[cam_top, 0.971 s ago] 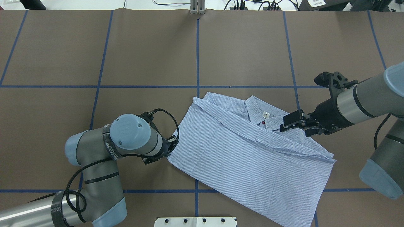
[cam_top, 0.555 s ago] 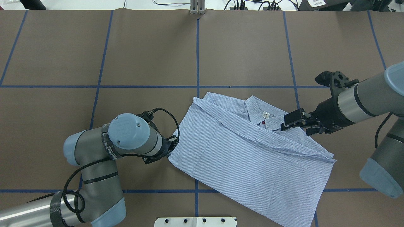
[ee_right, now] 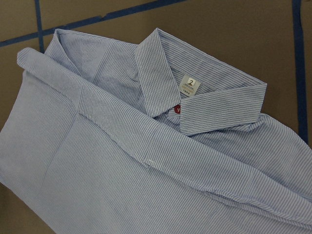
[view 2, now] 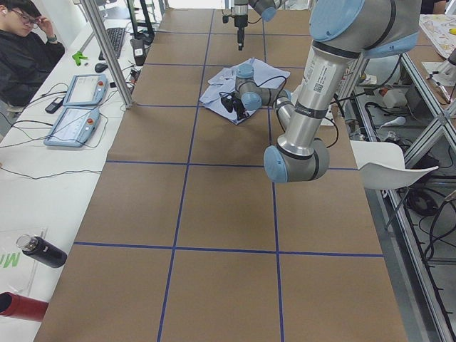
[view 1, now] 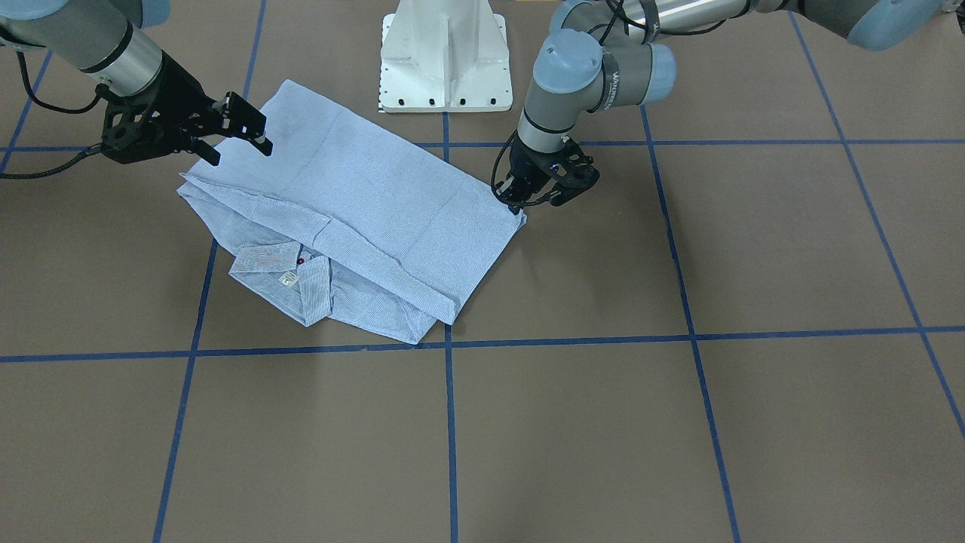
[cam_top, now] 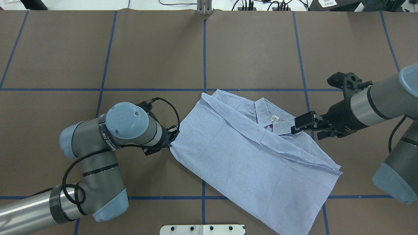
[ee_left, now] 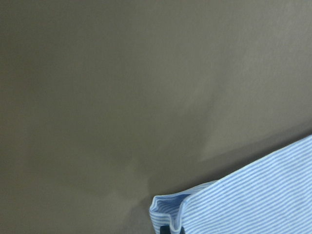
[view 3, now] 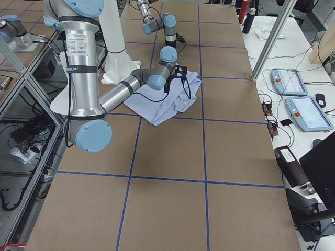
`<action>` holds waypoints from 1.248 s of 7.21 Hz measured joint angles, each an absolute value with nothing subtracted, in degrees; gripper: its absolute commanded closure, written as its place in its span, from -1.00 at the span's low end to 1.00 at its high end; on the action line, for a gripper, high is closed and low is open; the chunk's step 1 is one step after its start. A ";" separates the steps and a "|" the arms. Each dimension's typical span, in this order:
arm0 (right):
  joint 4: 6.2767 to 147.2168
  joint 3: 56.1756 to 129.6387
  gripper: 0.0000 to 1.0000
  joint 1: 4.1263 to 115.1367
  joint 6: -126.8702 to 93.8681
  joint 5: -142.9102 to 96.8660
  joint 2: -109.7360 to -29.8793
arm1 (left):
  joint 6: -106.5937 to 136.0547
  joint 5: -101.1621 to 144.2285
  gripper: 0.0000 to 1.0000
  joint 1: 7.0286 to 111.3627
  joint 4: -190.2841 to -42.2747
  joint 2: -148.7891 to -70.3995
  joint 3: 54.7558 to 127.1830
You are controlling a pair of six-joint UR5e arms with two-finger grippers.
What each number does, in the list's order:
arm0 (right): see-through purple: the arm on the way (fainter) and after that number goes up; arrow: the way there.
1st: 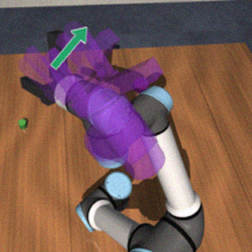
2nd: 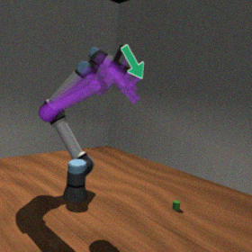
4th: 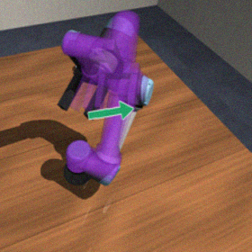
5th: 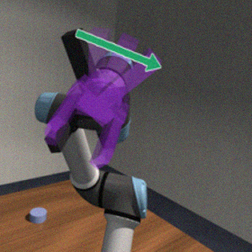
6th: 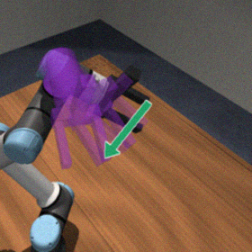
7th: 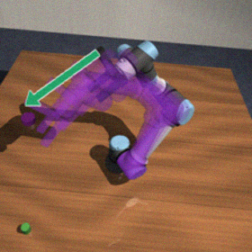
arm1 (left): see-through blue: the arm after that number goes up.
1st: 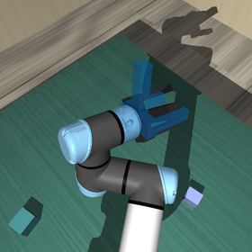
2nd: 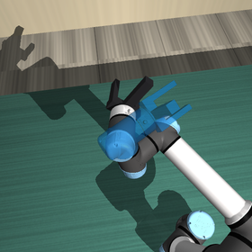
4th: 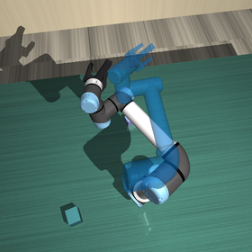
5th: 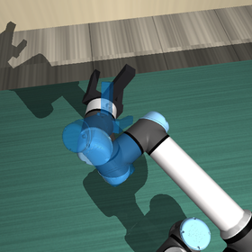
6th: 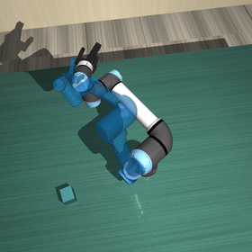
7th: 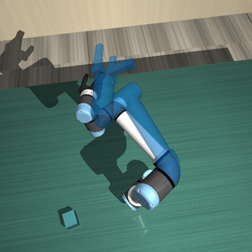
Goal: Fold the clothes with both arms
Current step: 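Drag the shirt edge away from the robot with the left gripper, rotating the shirt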
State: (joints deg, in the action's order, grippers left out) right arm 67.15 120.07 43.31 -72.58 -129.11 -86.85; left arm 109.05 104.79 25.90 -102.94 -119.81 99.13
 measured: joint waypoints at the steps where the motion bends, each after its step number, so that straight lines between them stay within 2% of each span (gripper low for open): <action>1: 67.15 120.08 -1.00 43.41 -72.64 -129.11 -86.82 | 108.06 103.99 1.00 27.41 -102.98 -119.90 98.71; 4: 67.15 120.14 -1.00 43.86 -72.68 -128.97 -86.69 | 103.37 99.49 1.00 31.71 -104.17 -122.16 93.60; 9: 67.07 120.38 -1.00 43.94 -73.16 -128.08 -86.59 | 99.29 94.03 1.00 37.63 -117.98 -131.12 76.78</action>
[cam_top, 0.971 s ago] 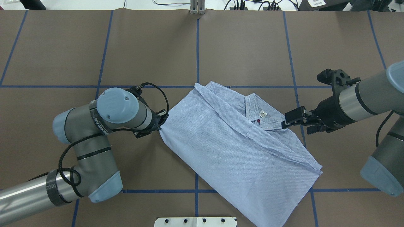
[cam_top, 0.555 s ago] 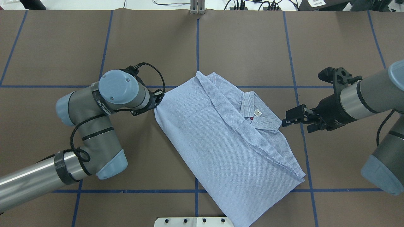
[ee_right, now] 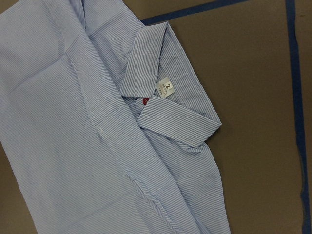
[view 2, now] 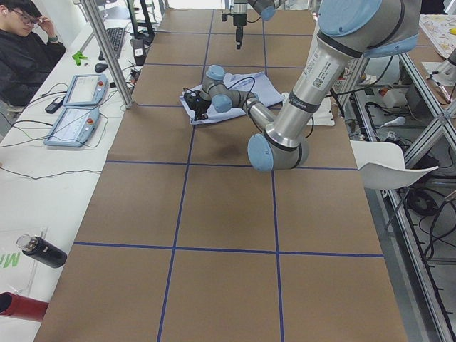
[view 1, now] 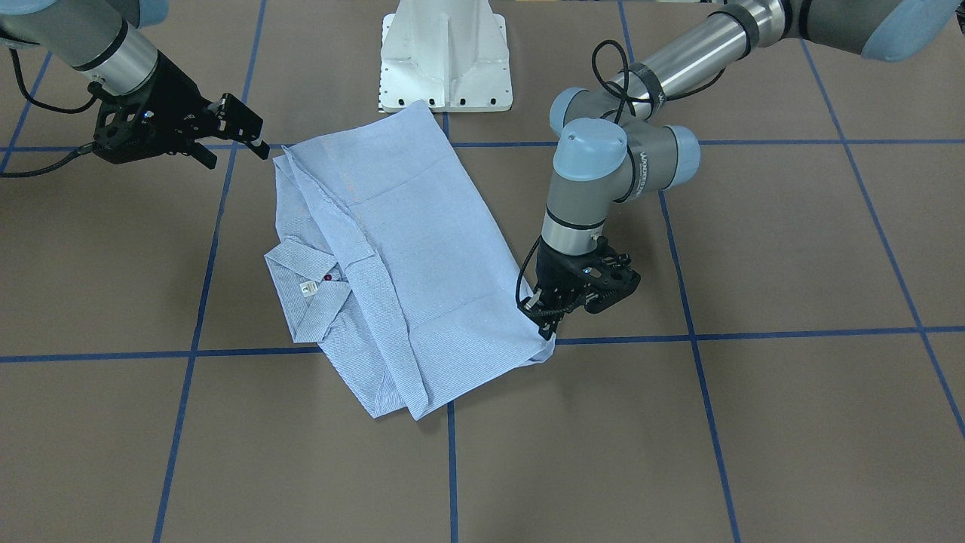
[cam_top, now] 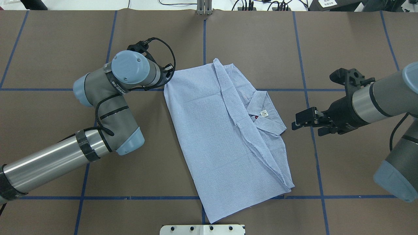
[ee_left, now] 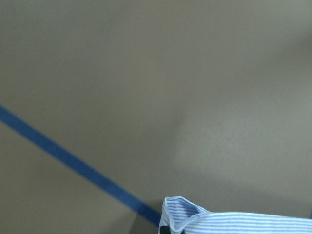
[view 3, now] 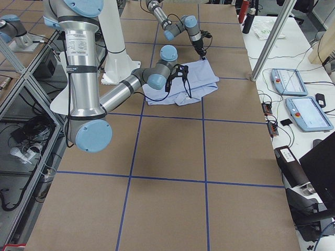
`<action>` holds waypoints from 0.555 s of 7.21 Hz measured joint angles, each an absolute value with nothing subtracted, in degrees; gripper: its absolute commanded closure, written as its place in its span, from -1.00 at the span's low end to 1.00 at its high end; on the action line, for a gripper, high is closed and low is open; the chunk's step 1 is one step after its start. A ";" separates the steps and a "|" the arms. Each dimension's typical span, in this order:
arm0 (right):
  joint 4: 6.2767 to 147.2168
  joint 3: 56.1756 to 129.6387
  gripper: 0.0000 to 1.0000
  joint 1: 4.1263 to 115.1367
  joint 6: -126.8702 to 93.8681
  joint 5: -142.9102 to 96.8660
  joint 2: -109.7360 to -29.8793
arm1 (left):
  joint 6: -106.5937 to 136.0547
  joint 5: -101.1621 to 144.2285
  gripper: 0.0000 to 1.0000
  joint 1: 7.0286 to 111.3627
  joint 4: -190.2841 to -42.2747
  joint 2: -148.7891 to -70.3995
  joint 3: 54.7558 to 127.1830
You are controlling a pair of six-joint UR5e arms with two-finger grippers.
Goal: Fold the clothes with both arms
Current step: 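Drag the shirt edge away from the robot with the left gripper, rotating the shirt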
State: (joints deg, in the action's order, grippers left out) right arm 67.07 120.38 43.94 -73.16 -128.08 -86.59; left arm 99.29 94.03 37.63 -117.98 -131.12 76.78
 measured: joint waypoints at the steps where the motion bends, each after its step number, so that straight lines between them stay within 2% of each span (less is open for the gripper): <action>1: 67.07 120.42 -1.00 43.95 -73.24 -128.04 -86.58 | 98.91 93.91 1.00 38.23 -121.23 -133.09 73.26; 4: 67.01 120.57 -1.00 43.94 -73.24 -127.08 -86.50 | 98.61 91.03 1.00 38.77 -134.01 -136.97 63.72</action>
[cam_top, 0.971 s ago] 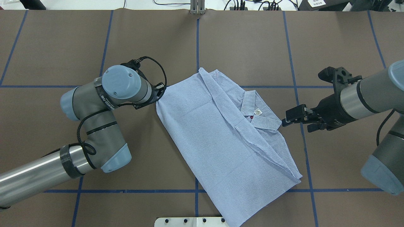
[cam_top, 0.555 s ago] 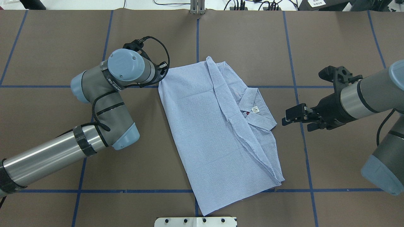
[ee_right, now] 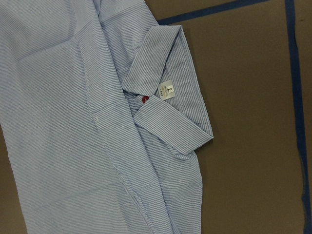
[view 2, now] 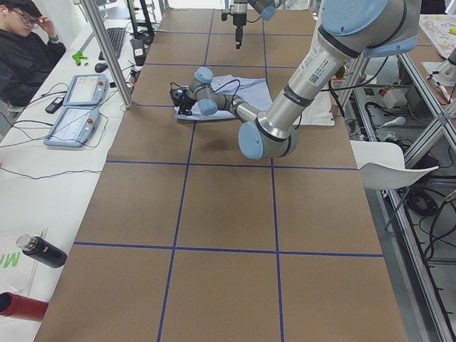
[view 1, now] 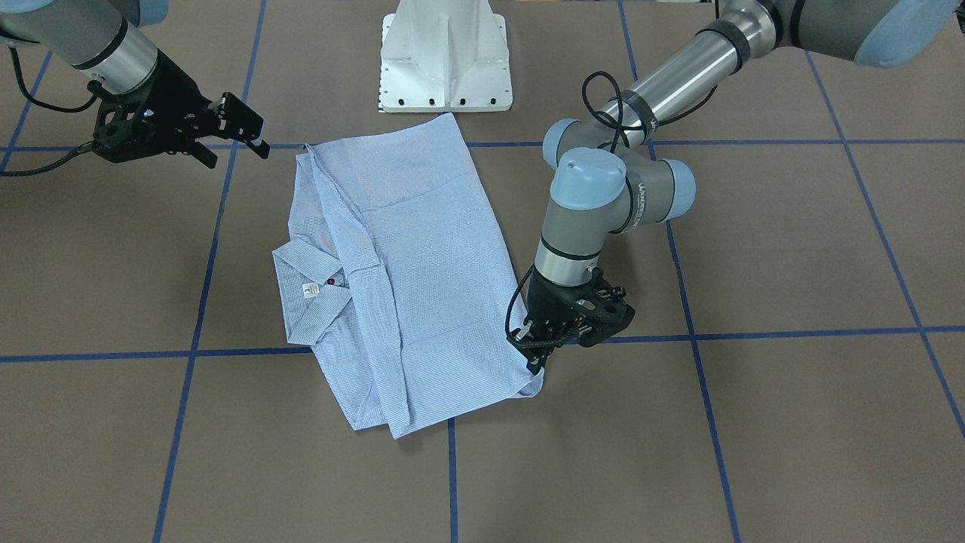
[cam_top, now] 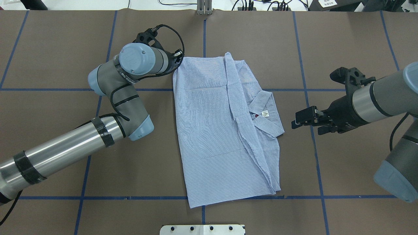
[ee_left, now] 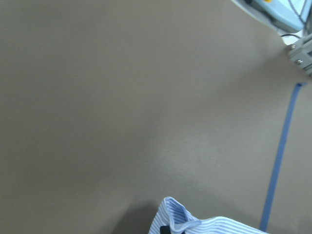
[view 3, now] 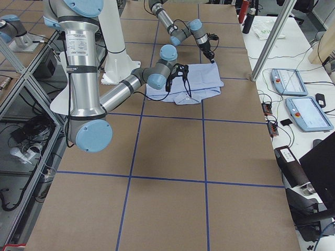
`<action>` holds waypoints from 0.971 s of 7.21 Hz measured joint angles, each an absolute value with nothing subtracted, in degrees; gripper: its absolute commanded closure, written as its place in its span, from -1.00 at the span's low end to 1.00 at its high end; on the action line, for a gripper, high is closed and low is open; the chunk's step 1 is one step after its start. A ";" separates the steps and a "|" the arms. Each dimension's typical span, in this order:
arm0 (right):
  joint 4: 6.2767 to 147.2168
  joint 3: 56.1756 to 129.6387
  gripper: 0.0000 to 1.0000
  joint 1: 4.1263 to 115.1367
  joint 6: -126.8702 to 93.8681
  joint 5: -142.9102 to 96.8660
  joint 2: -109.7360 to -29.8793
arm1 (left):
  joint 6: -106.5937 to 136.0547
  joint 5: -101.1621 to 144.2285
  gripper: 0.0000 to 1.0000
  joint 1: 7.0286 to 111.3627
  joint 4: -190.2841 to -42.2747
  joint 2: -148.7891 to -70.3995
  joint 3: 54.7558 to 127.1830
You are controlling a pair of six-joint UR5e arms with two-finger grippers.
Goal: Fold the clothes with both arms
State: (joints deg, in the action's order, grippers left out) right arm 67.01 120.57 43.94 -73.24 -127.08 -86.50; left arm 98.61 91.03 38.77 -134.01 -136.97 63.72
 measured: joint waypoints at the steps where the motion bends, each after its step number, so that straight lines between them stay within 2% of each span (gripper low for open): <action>1: 66.96 120.63 -1.00 43.90 -73.22 -126.54 -86.46 | 98.56 90.28 1.00 38.98 -136.44 -137.79 61.66; 7: 66.88 120.68 -1.00 43.77 -73.24 -125.26 -86.40 | 96.79 86.13 1.00 39.55 -143.31 -141.46 54.88</action>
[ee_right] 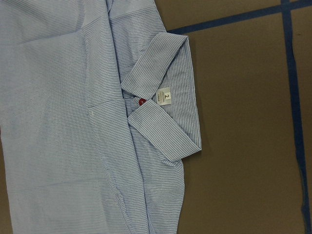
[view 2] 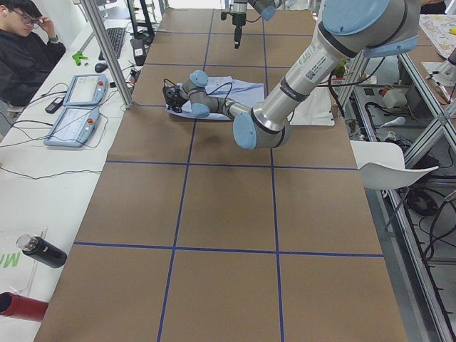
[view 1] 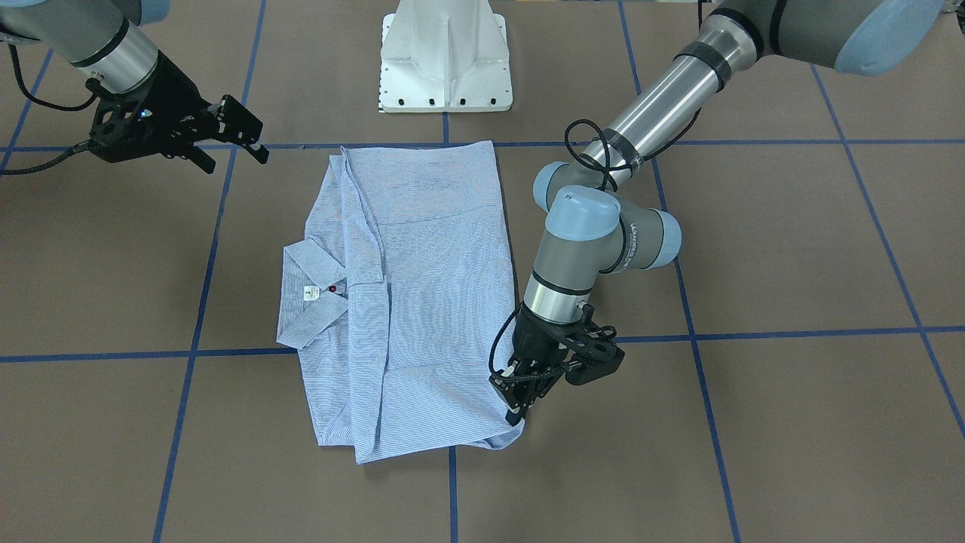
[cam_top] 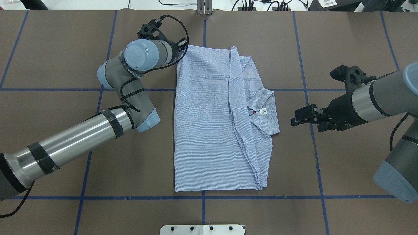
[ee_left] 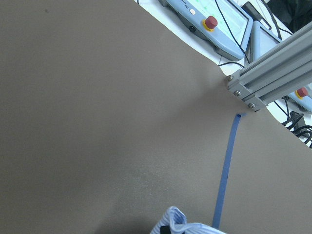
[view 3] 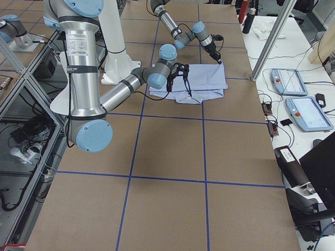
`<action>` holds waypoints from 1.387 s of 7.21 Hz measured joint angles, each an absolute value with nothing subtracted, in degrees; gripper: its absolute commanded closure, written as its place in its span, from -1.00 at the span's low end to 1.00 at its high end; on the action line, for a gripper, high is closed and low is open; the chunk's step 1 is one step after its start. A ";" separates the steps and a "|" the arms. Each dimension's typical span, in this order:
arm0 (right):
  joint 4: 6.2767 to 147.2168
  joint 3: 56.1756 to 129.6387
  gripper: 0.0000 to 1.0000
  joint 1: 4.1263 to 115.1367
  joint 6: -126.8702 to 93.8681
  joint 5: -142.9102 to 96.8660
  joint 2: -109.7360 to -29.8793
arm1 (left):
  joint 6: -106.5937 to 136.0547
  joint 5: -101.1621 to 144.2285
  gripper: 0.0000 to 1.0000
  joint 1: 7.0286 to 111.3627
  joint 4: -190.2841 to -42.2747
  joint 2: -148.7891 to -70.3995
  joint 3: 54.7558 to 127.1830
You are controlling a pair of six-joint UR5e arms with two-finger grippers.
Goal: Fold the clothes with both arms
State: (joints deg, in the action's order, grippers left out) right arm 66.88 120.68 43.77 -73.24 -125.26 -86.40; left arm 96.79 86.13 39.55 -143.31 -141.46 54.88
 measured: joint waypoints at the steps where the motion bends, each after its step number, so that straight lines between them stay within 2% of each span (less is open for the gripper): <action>1: 66.88 120.63 -1.00 43.77 -73.22 -125.25 -86.40 | 94.57 84.25 1.00 39.55 -143.62 -141.69 54.68; 2: 66.89 120.60 -1.00 43.77 -73.22 -125.24 -86.41 | 91.92 82.35 1.00 39.55 -143.73 -141.82 54.55; 3: 66.89 120.60 -1.00 43.77 -73.22 -125.25 -86.42 | 90.55 81.16 0.84 39.54 -143.77 -141.87 54.38; 4: 66.89 120.56 -1.00 43.77 -73.21 -125.24 -86.42 | 89.99 80.58 -0.98 39.50 -143.78 -141.89 54.21; 8: 66.81 120.37 -1.00 43.69 -72.71 -124.98 -85.41 | 82.59 79.60 -1.00 39.49 -143.31 -142.04 55.27; 10: 67.00 119.91 -1.00 42.60 -72.30 -121.92 -83.32 | 77.89 79.92 -1.00 39.98 -140.40 -140.05 60.40</action>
State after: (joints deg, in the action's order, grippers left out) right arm 67.00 119.91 42.60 -72.30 -121.92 -83.32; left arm 77.89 79.92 39.98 -140.40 -140.05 60.40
